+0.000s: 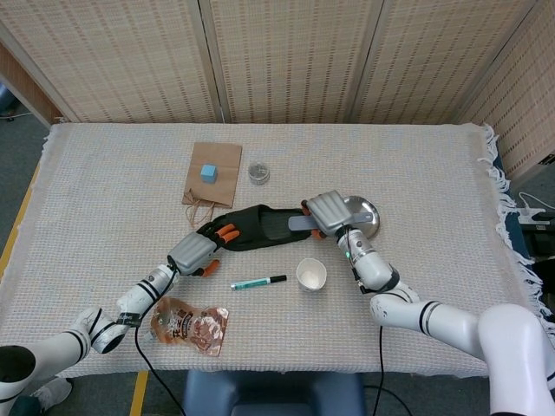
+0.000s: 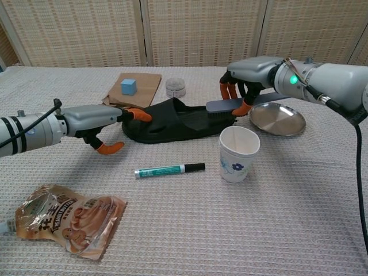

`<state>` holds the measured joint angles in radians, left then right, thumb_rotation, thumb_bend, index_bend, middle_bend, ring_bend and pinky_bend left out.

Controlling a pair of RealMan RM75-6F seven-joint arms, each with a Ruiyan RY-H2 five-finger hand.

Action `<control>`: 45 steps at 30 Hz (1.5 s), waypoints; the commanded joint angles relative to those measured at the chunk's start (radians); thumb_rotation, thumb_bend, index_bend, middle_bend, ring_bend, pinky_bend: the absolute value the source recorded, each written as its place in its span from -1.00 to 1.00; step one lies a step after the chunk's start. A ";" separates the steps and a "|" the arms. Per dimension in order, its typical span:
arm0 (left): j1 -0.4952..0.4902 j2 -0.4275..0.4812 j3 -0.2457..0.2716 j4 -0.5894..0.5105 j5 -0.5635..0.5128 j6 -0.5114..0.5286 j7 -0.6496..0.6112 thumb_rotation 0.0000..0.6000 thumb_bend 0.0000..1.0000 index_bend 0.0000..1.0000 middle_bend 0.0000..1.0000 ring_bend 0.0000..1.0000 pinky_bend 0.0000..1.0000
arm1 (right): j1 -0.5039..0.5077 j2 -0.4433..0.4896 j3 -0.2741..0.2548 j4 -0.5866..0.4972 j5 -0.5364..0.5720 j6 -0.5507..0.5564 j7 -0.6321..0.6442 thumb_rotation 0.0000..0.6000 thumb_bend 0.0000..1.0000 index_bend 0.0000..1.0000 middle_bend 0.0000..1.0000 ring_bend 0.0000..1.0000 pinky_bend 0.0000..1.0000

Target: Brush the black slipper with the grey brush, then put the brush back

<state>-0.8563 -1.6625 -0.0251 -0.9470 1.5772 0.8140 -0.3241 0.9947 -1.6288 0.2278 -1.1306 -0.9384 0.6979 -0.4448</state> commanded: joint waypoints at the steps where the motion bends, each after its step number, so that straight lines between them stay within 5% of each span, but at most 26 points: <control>1: -0.006 -0.005 0.004 0.008 -0.006 -0.015 0.001 1.00 0.13 -1.00 -1.00 -1.00 -0.93 | 0.019 -0.021 -0.010 0.004 0.031 0.012 -0.042 1.00 -0.34 0.51 0.10 -0.10 0.36; 25: -0.020 -0.025 0.027 0.012 -0.012 0.000 0.003 1.00 0.12 -1.00 -1.00 -1.00 -0.92 | 0.094 -0.166 0.004 0.105 0.089 0.038 -0.090 1.00 -0.34 0.51 0.10 -0.10 0.36; 38: -0.018 -0.021 0.028 0.005 -0.026 0.001 0.028 1.00 0.12 -1.00 -1.00 -1.00 -0.92 | 0.076 -0.097 -0.041 0.100 0.119 0.038 -0.194 1.00 -0.34 0.52 0.10 -0.08 0.36; 45: -0.023 -0.024 0.031 0.007 -0.025 -0.001 0.023 1.00 0.12 -1.00 -1.00 -1.00 -0.91 | 0.093 -0.136 -0.031 0.103 0.138 0.022 -0.194 1.00 -0.34 0.52 0.10 -0.08 0.36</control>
<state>-0.8787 -1.6864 0.0059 -0.9400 1.5519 0.8130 -0.3004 1.0826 -1.7557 0.1945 -1.0323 -0.8000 0.7242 -0.6406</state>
